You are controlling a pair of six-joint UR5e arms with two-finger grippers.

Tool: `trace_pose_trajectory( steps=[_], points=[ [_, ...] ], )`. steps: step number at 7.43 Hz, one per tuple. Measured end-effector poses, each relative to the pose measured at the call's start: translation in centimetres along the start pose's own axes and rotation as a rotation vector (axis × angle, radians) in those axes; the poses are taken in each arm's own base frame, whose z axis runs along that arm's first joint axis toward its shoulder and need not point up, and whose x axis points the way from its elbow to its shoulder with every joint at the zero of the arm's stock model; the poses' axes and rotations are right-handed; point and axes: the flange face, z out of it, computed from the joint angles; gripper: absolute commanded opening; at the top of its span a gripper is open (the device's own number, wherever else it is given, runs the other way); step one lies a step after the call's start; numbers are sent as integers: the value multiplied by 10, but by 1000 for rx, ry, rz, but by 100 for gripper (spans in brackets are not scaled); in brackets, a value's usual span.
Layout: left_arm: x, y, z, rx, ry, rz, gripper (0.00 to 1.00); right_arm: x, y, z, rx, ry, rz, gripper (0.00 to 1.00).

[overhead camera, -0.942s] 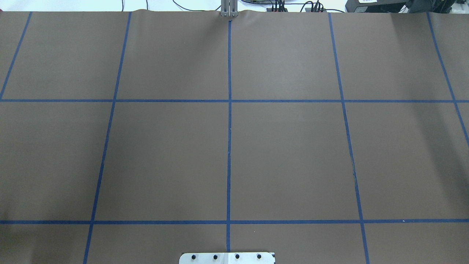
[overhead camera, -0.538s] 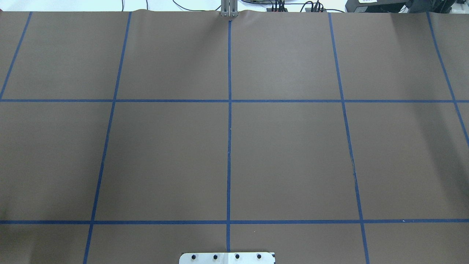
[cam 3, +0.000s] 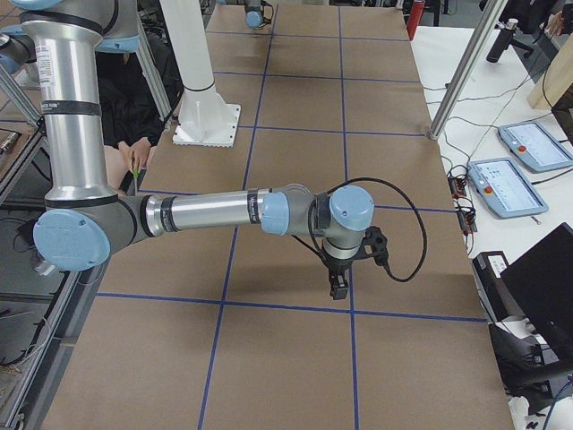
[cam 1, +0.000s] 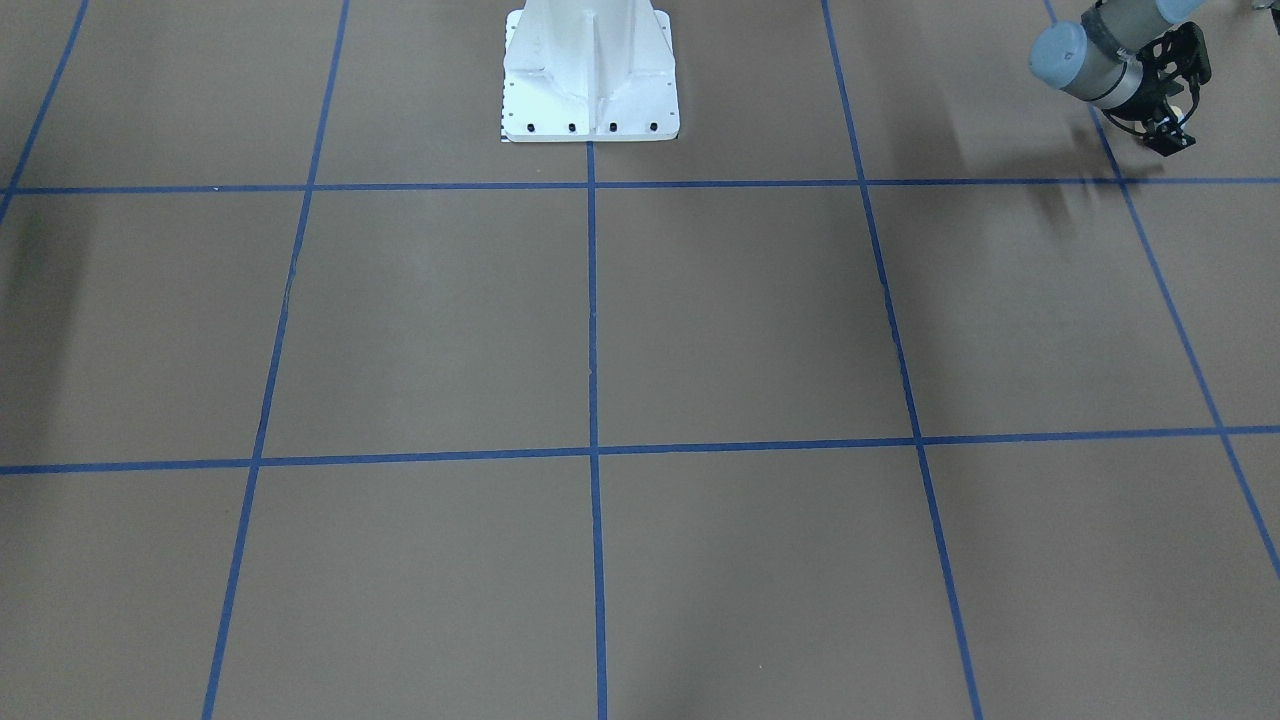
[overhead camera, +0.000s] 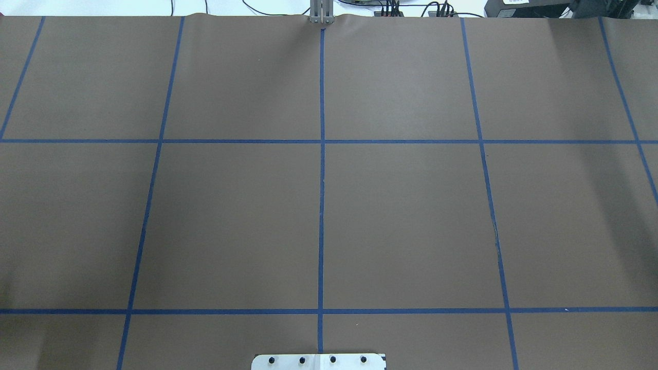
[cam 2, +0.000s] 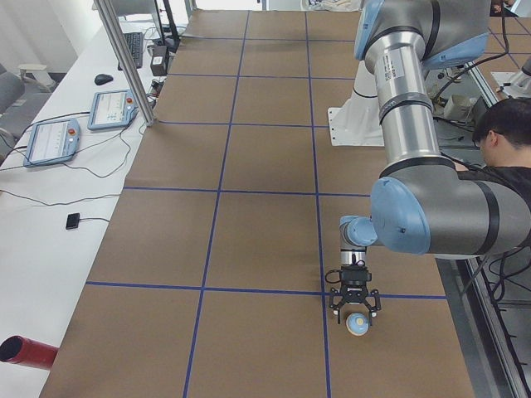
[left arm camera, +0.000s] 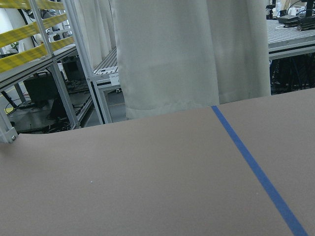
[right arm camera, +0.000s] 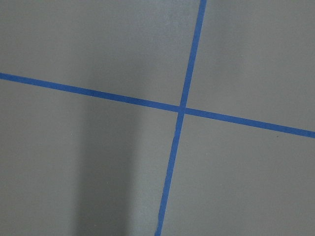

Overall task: Place and press bell with both arms
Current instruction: 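Grasp the blue service bell with the left gripper and lift it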

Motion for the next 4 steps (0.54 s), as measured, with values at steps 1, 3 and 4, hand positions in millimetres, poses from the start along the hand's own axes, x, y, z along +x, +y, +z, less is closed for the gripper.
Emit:
trace_pose_trajectory(
  steps=[1, 3, 4],
  points=[
    [3, 9, -1, -4, 3, 0, 100, 0, 0, 0, 0, 0, 0, 100],
    [5, 19, -1, -10, 5, -2, 100, 1, 0, 1, -1, 0, -1, 99],
    [6, 20, -2, -10, 5, -3, 100, 1, 0, 1, -1, 0, 0, 100]
  ],
)
